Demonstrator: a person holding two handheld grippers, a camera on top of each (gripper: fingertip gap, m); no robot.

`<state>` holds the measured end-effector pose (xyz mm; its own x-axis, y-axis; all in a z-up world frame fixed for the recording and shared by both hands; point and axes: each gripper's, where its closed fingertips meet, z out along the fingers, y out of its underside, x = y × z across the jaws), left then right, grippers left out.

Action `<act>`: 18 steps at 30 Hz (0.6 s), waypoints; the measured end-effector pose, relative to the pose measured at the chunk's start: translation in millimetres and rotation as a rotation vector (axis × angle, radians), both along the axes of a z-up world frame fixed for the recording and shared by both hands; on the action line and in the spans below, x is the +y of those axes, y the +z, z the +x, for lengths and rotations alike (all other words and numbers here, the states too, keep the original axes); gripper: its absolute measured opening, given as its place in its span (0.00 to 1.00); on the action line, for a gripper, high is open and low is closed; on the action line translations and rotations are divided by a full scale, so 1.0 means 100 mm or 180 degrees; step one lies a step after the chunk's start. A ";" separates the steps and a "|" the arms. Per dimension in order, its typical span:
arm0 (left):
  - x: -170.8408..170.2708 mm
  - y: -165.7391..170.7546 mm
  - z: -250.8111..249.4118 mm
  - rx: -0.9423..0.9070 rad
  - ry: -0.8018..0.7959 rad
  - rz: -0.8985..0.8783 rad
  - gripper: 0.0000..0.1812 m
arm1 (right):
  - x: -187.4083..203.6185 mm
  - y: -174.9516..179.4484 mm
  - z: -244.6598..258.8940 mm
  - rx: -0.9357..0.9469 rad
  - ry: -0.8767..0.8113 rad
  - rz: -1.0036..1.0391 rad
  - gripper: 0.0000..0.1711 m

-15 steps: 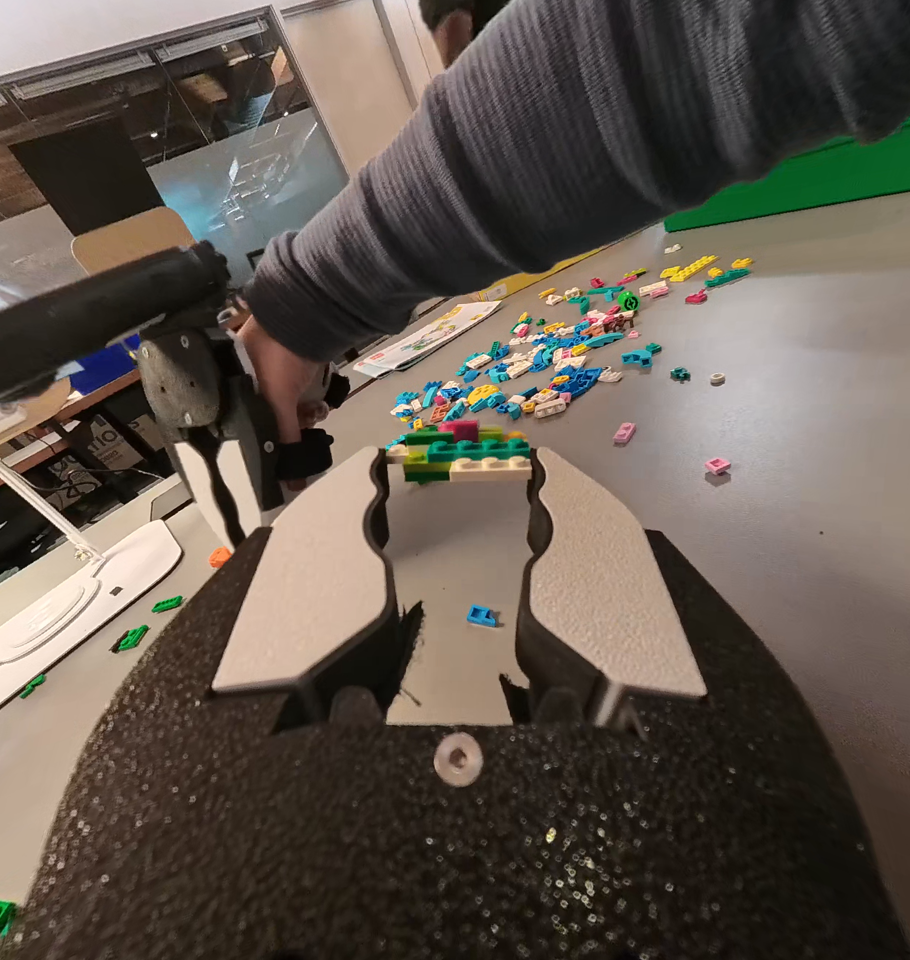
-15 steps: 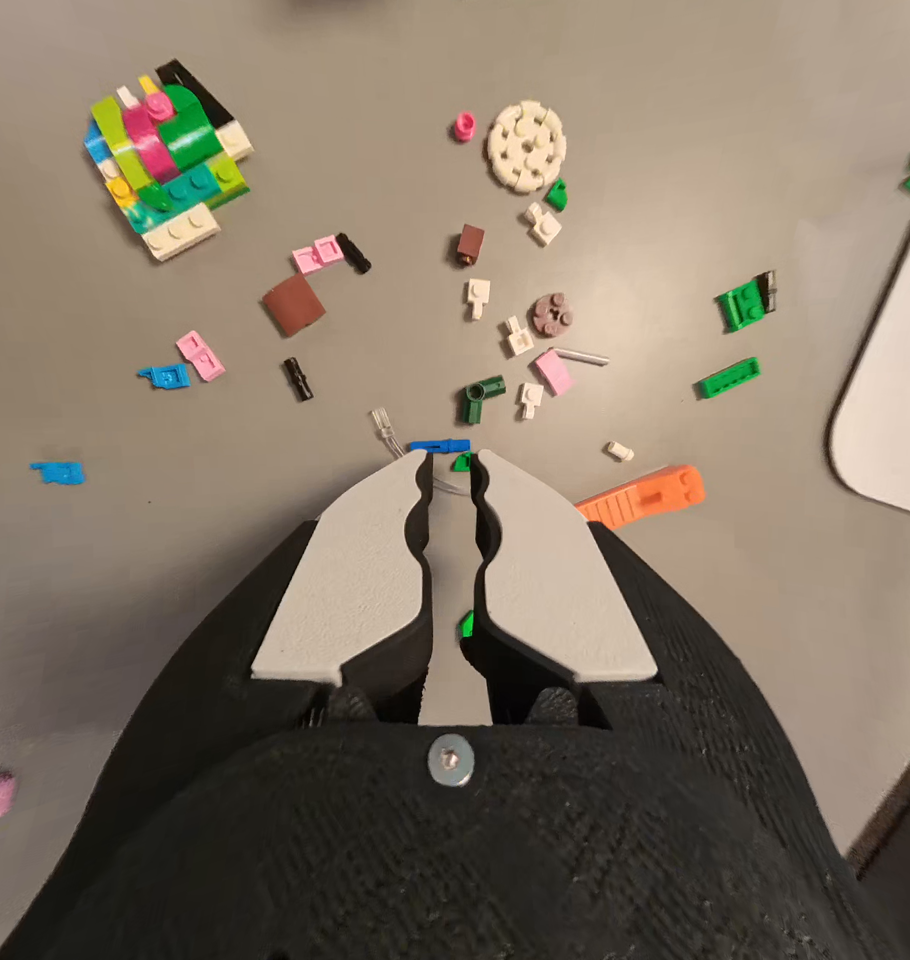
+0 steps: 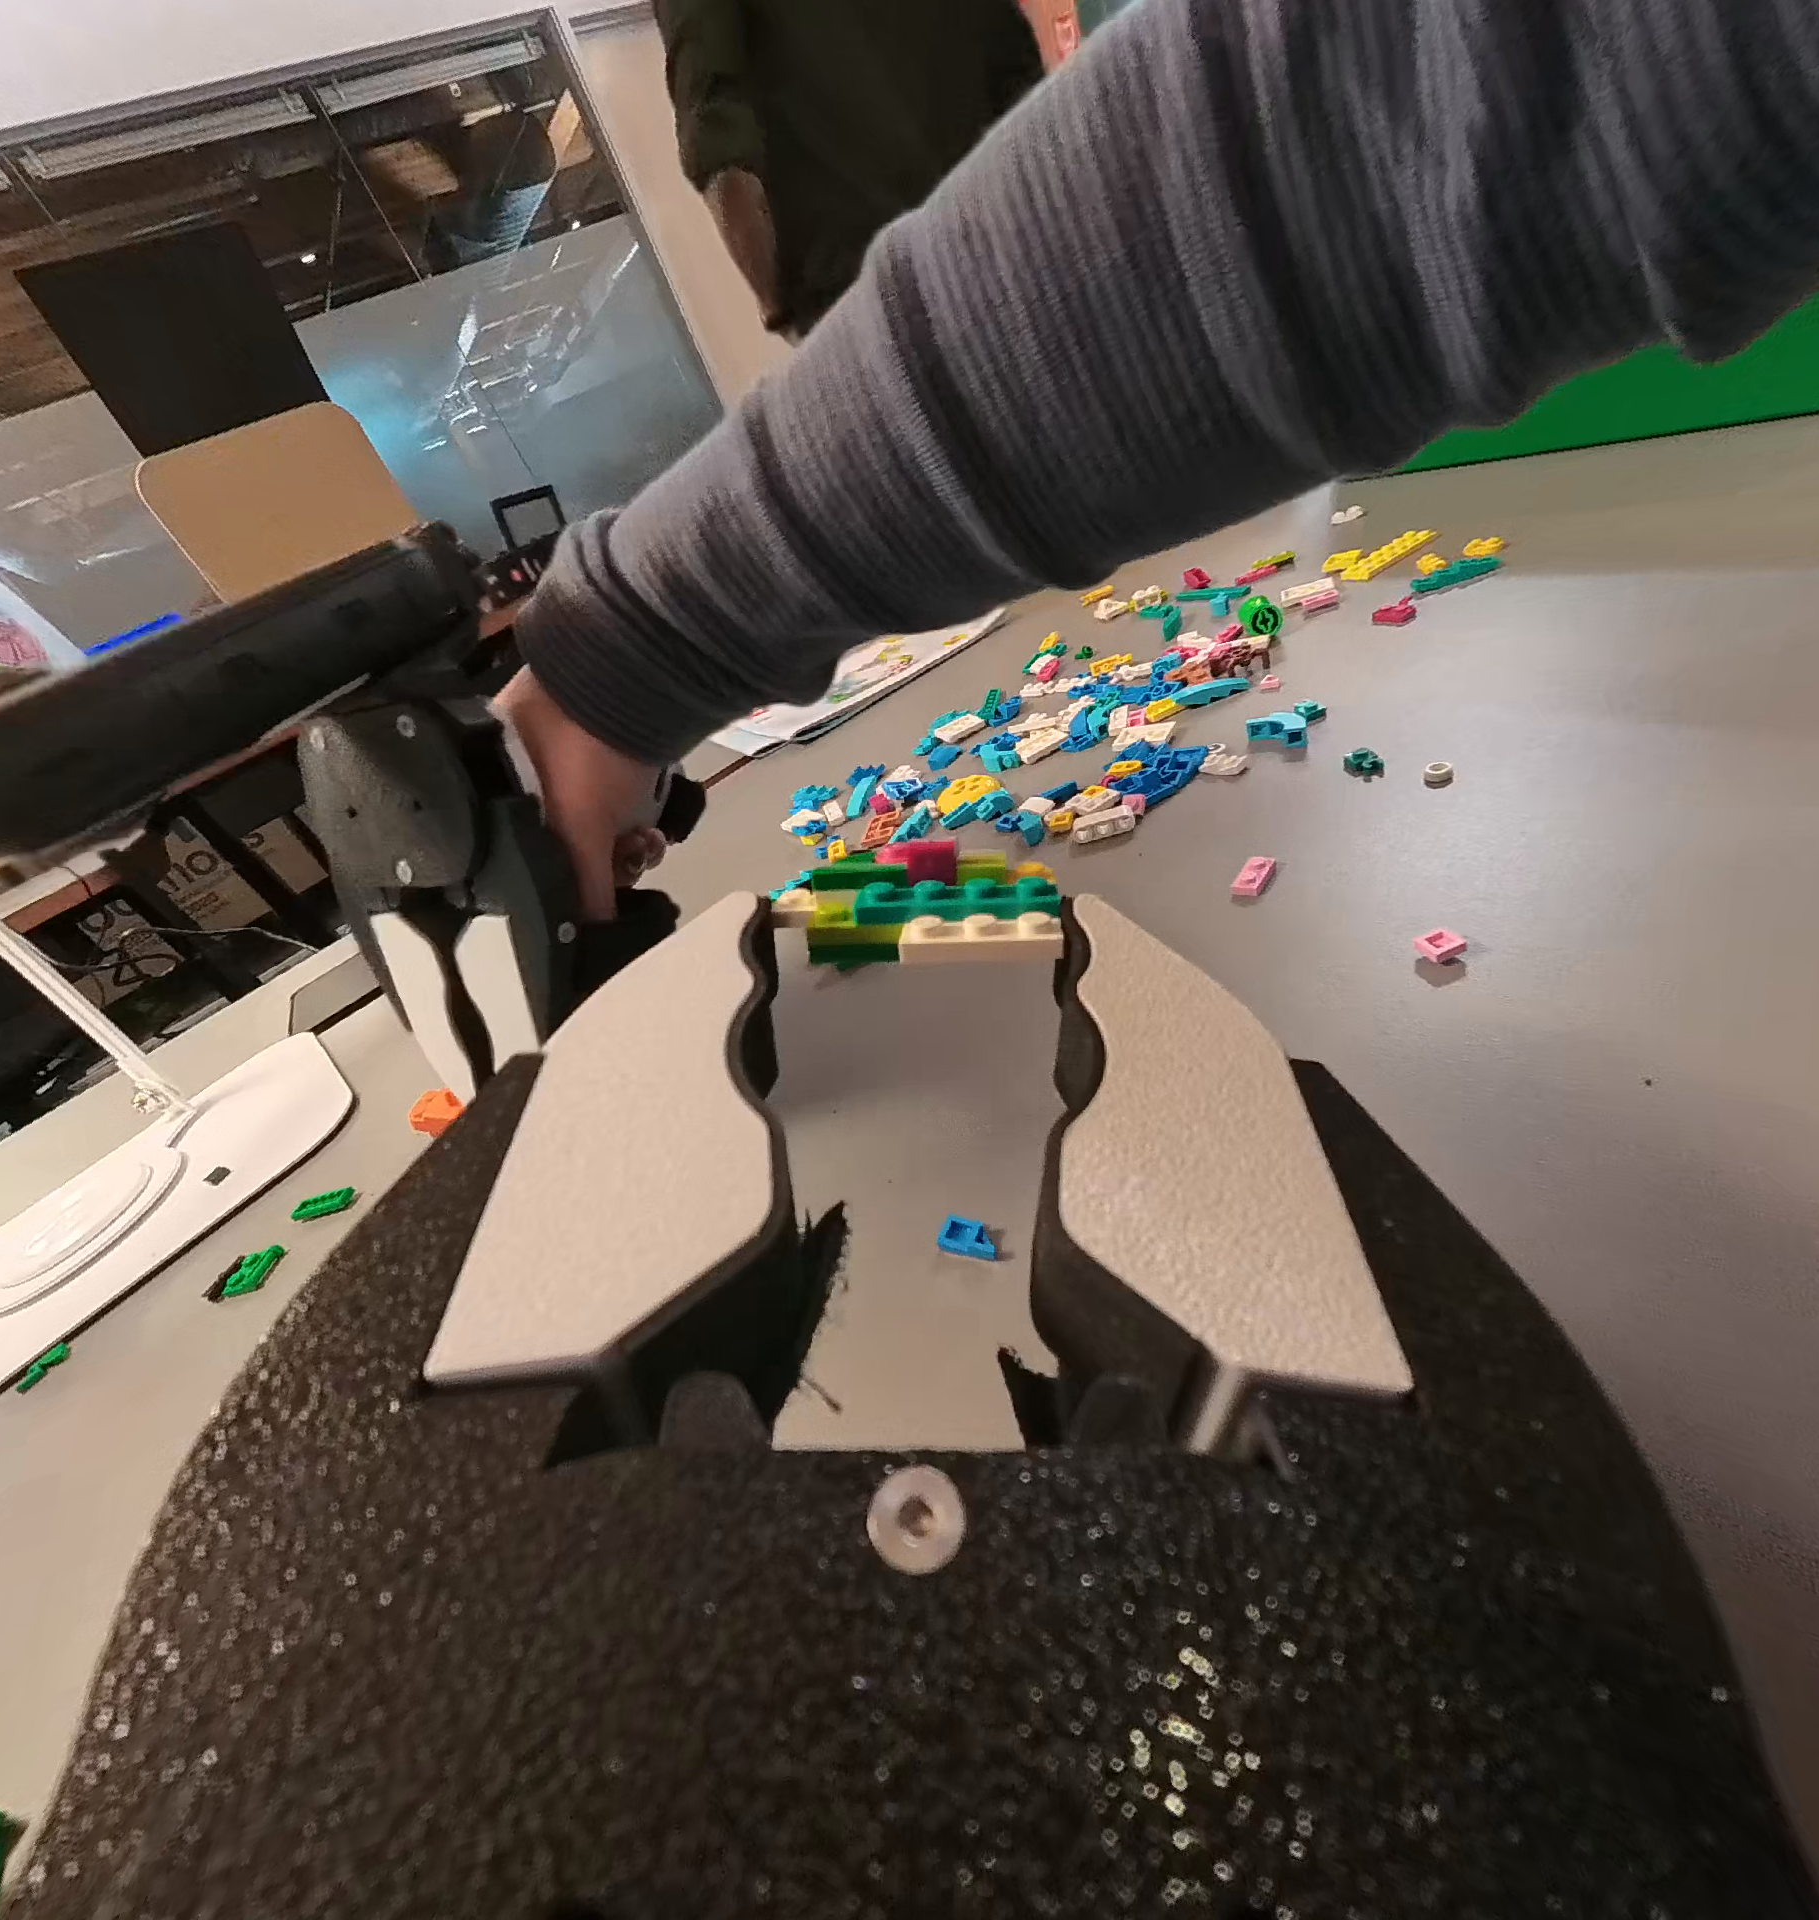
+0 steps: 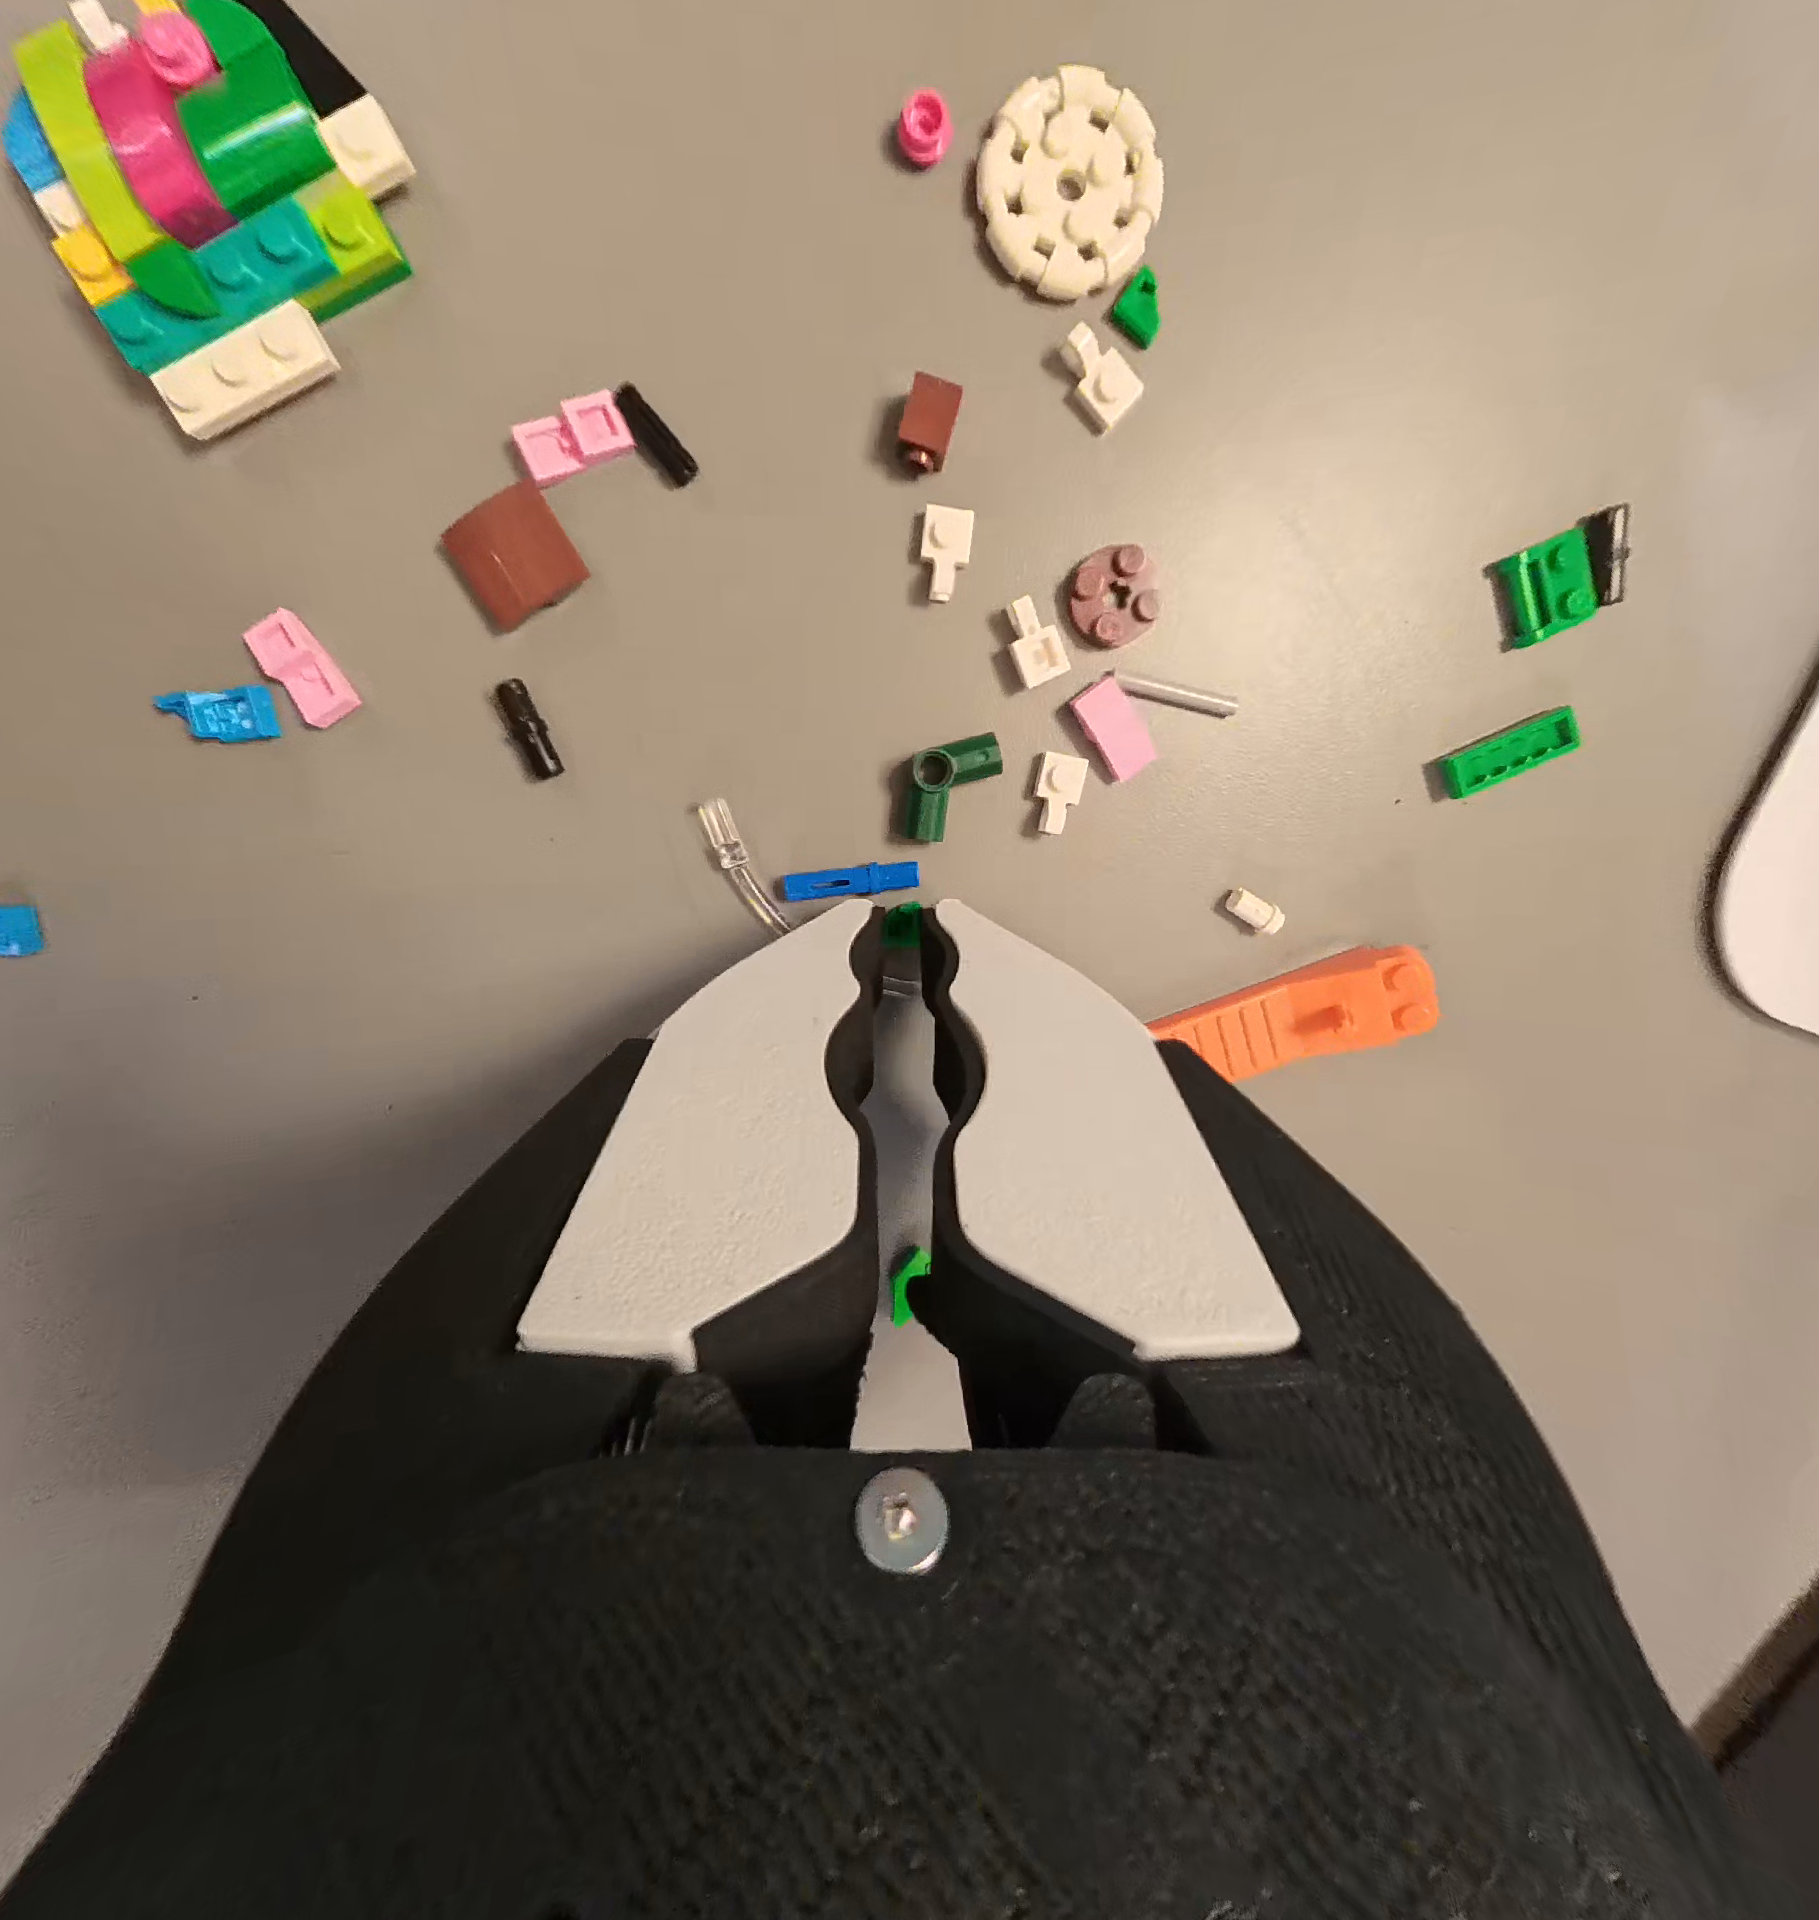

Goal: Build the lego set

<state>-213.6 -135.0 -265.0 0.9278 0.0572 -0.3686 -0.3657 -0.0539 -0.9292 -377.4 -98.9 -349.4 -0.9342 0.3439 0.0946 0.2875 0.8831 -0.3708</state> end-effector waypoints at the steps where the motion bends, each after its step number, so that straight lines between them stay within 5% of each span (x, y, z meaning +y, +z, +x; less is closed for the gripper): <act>1: 0.00 0.00 0.00 -0.0005 0.0001 0.0006 0.28 | -0.02 0.04 0.02 0.0111 0.0019 -0.0036 0.03; 5: -0.01 0.01 -0.01 -0.0039 0.0007 0.0026 0.28 | -0.13 0.37 0.21 0.0734 0.0031 -0.0423 0.03; 10: -0.01 0.01 -0.03 -0.0070 0.0021 0.0024 0.28 | -0.41 0.91 0.88 0.1001 -0.0107 -0.1643 0.03; 18: 0.00 0.00 -0.02 -0.0045 0.0021 -0.0018 0.28 | -0.42 1.15 1.66 0.1351 -0.0343 -0.2338 0.03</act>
<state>-215.6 -134.6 -265.5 0.9326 0.0613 -0.3557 -0.3521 -0.0616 -0.9339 -211.1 -141.3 -234.2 -0.8288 0.5398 0.1474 0.0635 0.3525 -0.9337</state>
